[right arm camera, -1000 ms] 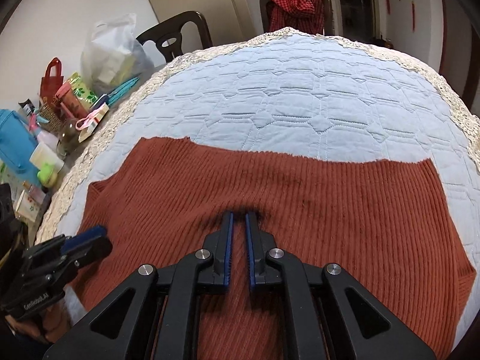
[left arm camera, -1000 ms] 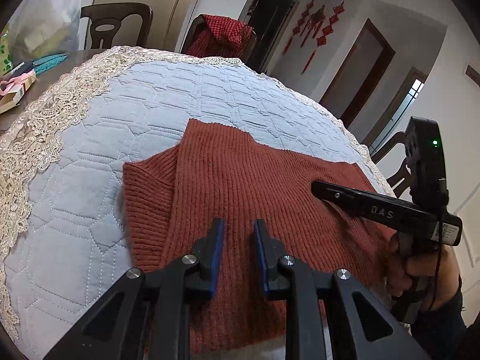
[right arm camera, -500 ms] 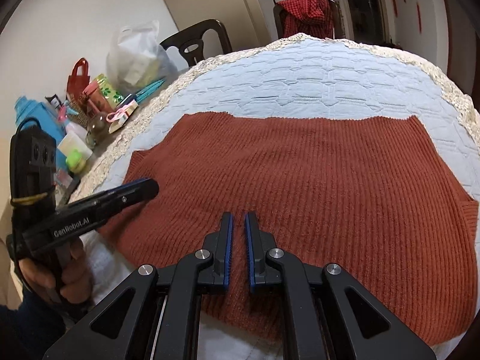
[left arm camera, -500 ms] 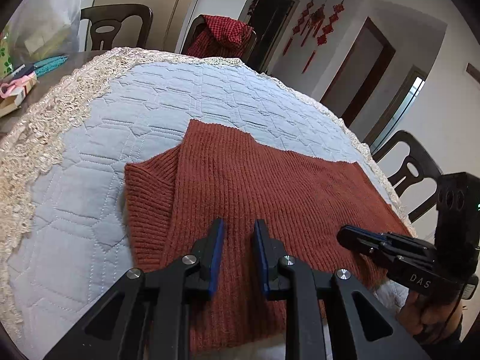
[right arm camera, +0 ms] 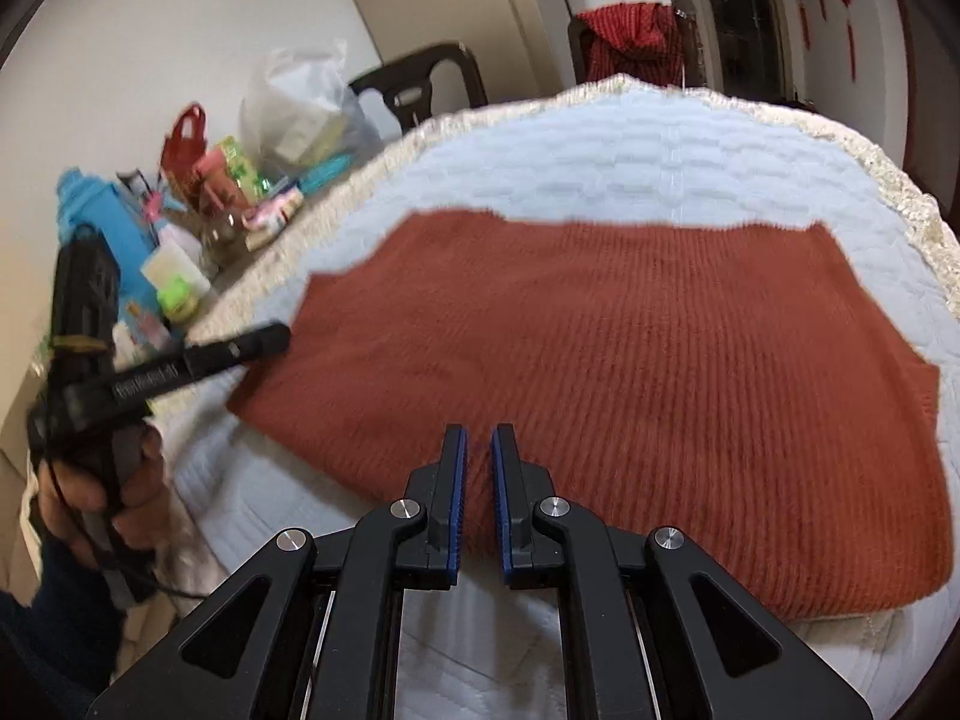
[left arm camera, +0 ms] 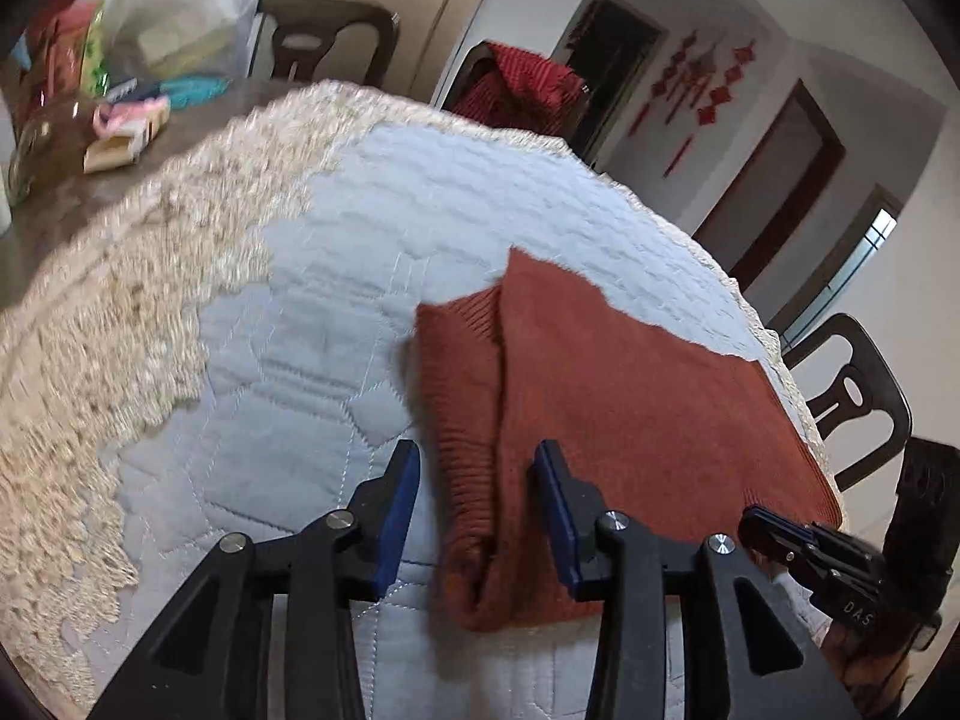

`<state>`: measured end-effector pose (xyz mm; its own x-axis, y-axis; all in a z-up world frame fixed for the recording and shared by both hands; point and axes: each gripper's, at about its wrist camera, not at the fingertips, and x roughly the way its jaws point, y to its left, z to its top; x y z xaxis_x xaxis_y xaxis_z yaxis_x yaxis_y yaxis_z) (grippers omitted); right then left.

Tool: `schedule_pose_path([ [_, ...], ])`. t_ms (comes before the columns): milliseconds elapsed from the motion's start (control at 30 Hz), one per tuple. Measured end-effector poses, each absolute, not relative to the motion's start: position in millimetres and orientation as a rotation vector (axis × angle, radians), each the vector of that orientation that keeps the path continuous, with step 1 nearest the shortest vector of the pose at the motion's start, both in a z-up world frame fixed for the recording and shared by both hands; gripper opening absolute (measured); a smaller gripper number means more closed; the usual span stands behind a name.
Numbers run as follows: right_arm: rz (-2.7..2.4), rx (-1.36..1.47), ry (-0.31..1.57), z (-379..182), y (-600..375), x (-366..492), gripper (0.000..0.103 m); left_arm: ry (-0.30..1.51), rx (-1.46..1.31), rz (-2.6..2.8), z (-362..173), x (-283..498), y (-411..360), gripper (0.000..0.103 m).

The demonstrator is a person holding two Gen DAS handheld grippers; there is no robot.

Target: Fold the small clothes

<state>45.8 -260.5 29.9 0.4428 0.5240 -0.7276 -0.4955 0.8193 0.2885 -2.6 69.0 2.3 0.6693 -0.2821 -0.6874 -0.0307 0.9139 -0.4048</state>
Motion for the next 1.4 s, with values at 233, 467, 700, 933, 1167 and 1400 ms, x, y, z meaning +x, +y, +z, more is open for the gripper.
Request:
schedule_pose_path([
  [233,0.644,0.088,0.905,34.8,-264.2,49.6,0.008,0.833,-0.444,-0.169,0.1,13.4,67.3,0.053],
  [467,0.617,0.133,0.913,32.3,-264.2,67.6,0.008,0.855,-0.488,-0.202,-1.1,19.4,61.3,0.052],
  [700,0.593,0.147,0.922,29.9,-263.5,87.4,0.009,0.864,-0.493,-0.213,-2.2,9.3,56.1,0.045],
  [933,0.66,0.133,0.928,31.9,-268.5,53.9,0.009,0.863,-0.497,-0.199,-4.8,11.5,61.5,0.028],
  [1167,0.659,0.179,0.912,35.8,-284.3,46.4,0.009,0.861,-0.528,-0.247,5.6,13.9,61.8,0.019],
  [1400,0.579,0.201,0.874,43.9,-314.4,51.8,0.009,0.763,-0.543,-0.371,62.3,17.0,38.0,0.017],
])
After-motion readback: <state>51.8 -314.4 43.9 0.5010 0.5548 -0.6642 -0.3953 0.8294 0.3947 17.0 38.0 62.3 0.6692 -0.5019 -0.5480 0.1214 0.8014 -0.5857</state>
